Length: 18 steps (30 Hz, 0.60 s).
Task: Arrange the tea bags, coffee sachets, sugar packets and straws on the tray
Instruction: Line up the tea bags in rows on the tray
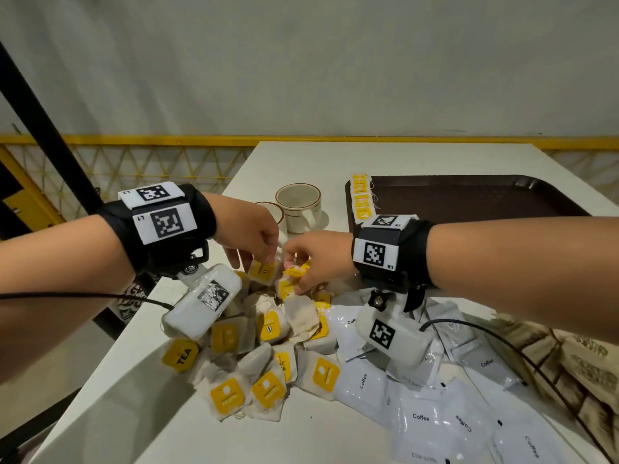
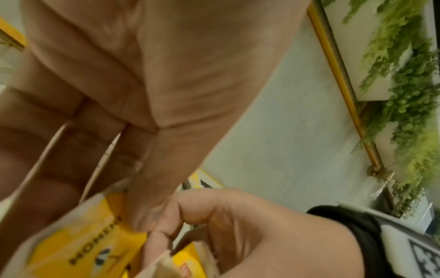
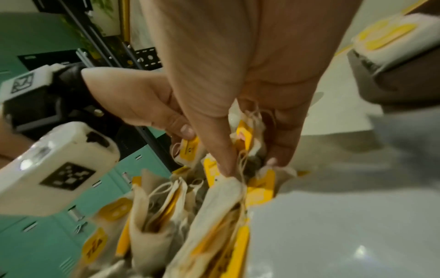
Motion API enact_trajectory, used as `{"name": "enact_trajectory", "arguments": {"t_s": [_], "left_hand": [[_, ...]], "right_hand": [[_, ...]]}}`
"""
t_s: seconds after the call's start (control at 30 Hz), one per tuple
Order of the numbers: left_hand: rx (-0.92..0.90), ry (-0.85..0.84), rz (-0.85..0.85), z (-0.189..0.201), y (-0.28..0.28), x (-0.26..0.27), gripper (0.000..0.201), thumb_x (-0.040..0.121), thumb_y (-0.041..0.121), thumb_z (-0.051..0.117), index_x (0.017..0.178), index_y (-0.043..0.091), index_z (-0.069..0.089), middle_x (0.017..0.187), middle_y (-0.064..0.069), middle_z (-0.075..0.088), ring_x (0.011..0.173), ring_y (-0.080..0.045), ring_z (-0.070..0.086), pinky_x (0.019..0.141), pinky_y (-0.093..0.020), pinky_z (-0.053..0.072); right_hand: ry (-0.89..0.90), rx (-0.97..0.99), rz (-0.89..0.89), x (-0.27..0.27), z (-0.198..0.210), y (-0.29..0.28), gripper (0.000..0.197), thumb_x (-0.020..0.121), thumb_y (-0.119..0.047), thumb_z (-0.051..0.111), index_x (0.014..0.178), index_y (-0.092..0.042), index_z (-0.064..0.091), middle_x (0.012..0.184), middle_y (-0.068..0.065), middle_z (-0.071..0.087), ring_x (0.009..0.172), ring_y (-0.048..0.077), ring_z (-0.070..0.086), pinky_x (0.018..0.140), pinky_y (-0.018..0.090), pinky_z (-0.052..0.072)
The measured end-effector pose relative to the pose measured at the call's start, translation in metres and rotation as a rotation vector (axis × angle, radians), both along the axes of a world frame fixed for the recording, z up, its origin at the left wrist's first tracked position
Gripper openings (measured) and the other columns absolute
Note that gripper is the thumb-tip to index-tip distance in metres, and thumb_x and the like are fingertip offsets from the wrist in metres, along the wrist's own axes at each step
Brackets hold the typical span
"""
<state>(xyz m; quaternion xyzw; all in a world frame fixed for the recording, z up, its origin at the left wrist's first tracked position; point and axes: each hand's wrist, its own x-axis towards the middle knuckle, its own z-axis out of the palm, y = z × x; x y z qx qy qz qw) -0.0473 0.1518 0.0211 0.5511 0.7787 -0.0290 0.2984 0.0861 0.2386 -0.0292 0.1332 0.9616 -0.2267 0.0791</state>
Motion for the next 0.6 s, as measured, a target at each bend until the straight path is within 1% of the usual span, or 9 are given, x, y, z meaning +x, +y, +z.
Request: {"name": "enact_trajectory", "arguments": {"t_s": [0.07, 0.13, 0.2, 0.27, 0.33, 0.4, 0.47, 0.53, 0.6], "left_hand": [[0.021, -0.048, 0.05, 0.001, 0.0, 0.0, 0.004, 0.09, 0.011, 0.061, 0.088, 0.007, 0.059, 0.071, -0.005, 0.064, 0.055, -0.01, 0.064, 0.056, -0.022, 0.055], [0.044, -0.079, 0.084, 0.001, 0.0, 0.002, 0.002, 0.09, 0.008, 0.061, 0.09, 0.007, 0.059, 0.073, -0.008, 0.064, 0.055, -0.013, 0.063, 0.056, -0.024, 0.056], [0.067, -0.104, 0.106, -0.001, 0.0, 0.003, 0.008, 0.089, 0.003, 0.06, 0.094, 0.009, 0.058, 0.079, -0.013, 0.065, 0.056, -0.016, 0.063, 0.055, -0.025, 0.057], [0.069, -0.131, 0.109, -0.002, 0.0, 0.004, 0.012, 0.089, -0.001, 0.056, 0.096, 0.009, 0.056, 0.082, -0.015, 0.065, 0.058, -0.019, 0.066, 0.055, -0.027, 0.057], [0.07, -0.151, 0.092, -0.003, -0.001, 0.005, 0.013, 0.089, -0.004, 0.05, 0.093, 0.008, 0.056, 0.082, -0.014, 0.065, 0.068, -0.026, 0.07, 0.059, -0.031, 0.059], [0.067, -0.137, 0.078, -0.003, -0.001, 0.007, 0.02, 0.089, -0.004, 0.045, 0.085, 0.009, 0.059, 0.08, -0.012, 0.065, 0.079, -0.03, 0.071, 0.063, -0.031, 0.059], [0.07, -0.139, 0.092, -0.002, -0.001, 0.007, 0.024, 0.089, -0.003, 0.045, 0.081, 0.01, 0.064, 0.078, -0.009, 0.066, 0.075, -0.023, 0.07, 0.063, -0.027, 0.058], [0.064, -0.175, 0.109, -0.001, 0.0, 0.008, 0.021, 0.091, 0.002, 0.05, 0.083, 0.009, 0.068, 0.076, -0.007, 0.068, 0.068, -0.014, 0.067, 0.063, -0.024, 0.057], [0.06, -0.246, 0.136, 0.0, 0.002, 0.01, 0.016, 0.092, 0.012, 0.057, 0.086, 0.005, 0.071, 0.076, -0.008, 0.069, 0.068, -0.013, 0.065, 0.065, -0.025, 0.057]], "right_hand": [[0.023, -0.087, -0.044, 0.005, 0.003, 0.006, 0.018, 0.08, -0.018, 0.073, 0.088, -0.017, 0.058, 0.094, 0.005, 0.063, 0.076, 0.014, 0.057, 0.072, 0.033, 0.052], [0.05, -0.213, -0.123, 0.01, 0.006, 0.012, 0.014, 0.081, -0.009, 0.071, 0.089, -0.01, 0.061, 0.097, 0.012, 0.068, 0.069, 0.014, 0.063, 0.072, 0.034, 0.056], [0.082, -0.314, -0.185, 0.013, 0.009, 0.017, 0.013, 0.081, -0.004, 0.071, 0.087, -0.009, 0.06, 0.087, 0.009, 0.067, 0.064, 0.012, 0.066, 0.068, 0.03, 0.059], [0.111, -0.344, -0.229, 0.014, 0.012, 0.021, 0.014, 0.081, -0.004, 0.072, 0.084, -0.012, 0.06, 0.083, 0.005, 0.064, 0.066, 0.016, 0.065, 0.073, 0.037, 0.06], [0.134, -0.378, -0.266, 0.014, 0.015, 0.024, 0.014, 0.08, -0.005, 0.072, 0.083, -0.013, 0.061, 0.081, 0.005, 0.062, 0.071, 0.019, 0.063, 0.076, 0.042, 0.057], [0.142, -0.44, -0.292, 0.016, 0.018, 0.026, 0.015, 0.08, -0.003, 0.072, 0.082, -0.012, 0.061, 0.079, 0.005, 0.062, 0.071, 0.018, 0.061, 0.074, 0.041, 0.056], [0.127, -0.537, -0.312, 0.019, 0.021, 0.027, 0.015, 0.081, 0.001, 0.07, 0.084, -0.009, 0.06, 0.081, 0.01, 0.062, 0.07, 0.019, 0.061, 0.075, 0.043, 0.058], [0.097, -0.643, -0.325, 0.023, 0.023, 0.028, 0.015, 0.083, 0.005, 0.066, 0.088, -0.006, 0.058, 0.083, 0.011, 0.061, 0.068, 0.02, 0.063, 0.077, 0.049, 0.058], [0.072, -0.705, -0.329, 0.026, 0.025, 0.028, 0.015, 0.085, 0.007, 0.063, 0.089, -0.005, 0.056, 0.087, 0.012, 0.061, 0.07, 0.02, 0.065, 0.075, 0.049, 0.059]]}}
